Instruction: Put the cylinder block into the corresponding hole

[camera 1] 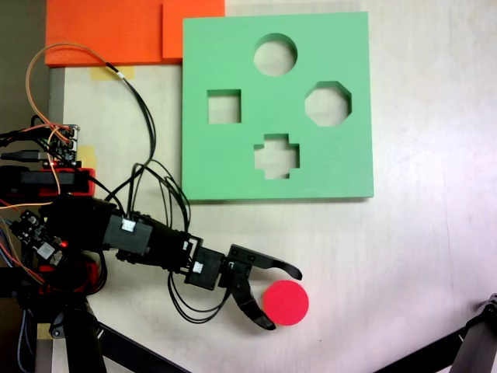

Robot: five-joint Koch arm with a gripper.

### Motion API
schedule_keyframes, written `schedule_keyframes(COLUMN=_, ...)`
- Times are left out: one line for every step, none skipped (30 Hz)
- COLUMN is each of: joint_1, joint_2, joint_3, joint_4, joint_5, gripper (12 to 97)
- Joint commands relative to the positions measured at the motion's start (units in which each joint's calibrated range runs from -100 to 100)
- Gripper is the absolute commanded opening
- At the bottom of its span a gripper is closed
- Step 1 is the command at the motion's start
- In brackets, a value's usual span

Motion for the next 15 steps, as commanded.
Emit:
schedule_keyframes(joint_1=0.1, joint_2=-0.5, joint_3=1.1, joint_4=0.3, joint_5=-0.2, gripper=45.8)
schedule_keyframes(joint_1=0.1, joint_2=-0.8, joint_3=0.8, joint_4=0.3, joint_5=-0.2, gripper=44.5)
schedule_keyframes(joint_1=0.2, joint_2=-1.1, joint_3=0.4, joint_4=0.3, joint_5=-0.2, gripper=42.3)
schedule_keyframes(joint_1=0.2, joint_2=-1.6, joint_3=-0.1, joint_4=0.3, joint_5=-0.2, gripper=39.7)
schedule_keyframes(joint_1=0.2, joint_2=-2.5, joint_3=-0.9, joint_4=0.3, joint_5=-0.2, gripper=37.1)
schedule_keyframes(joint_1=0.2, joint_2=-2.9, joint_3=-1.4, joint_4=0.3, joint_5=-0.2, gripper=35.2)
schedule_keyframes(joint_1=0.2, joint_2=-3.5, joint_3=-1.8, joint_4=0.4, joint_5=-0.2, gripper=34.8)
schedule_keyframes(joint_1=0.2, joint_2=-3.9, joint_3=-2.2, joint_4=0.4, joint_5=-0.2, gripper=34.8)
schedule_keyframes(joint_1=0.2, joint_2=-4.0, joint_3=-2.4, joint_4=0.4, joint_5=-0.2, gripper=35.1)
schedule_keyframes(joint_1=0.2, joint_2=-4.2, joint_3=-2.6, joint_4=0.5, joint_5=-0.2, gripper=36.2)
schedule_keyframes(joint_1=0.2, joint_2=-4.2, joint_3=-2.6, joint_4=0.6, joint_5=-0.2, gripper=42.8)
schedule_keyframes(joint_1=0.5, joint_2=-4.2, joint_3=-2.2, joint_4=0.6, joint_5=-0.2, gripper=52.7)
schedule_keyframes(joint_1=0.7, joint_2=-4.0, joint_3=-1.7, joint_4=0.6, joint_5=-0.2, gripper=57.6)
schedule_keyframes(joint_1=0.8, joint_2=-4.0, joint_3=-1.5, joint_4=0.6, joint_5=-0.2, gripper=60.5)
schedule_keyframes(joint_1=0.8, joint_2=-3.6, joint_3=-1.1, joint_4=0.6, joint_5=-0.2, gripper=61.2)
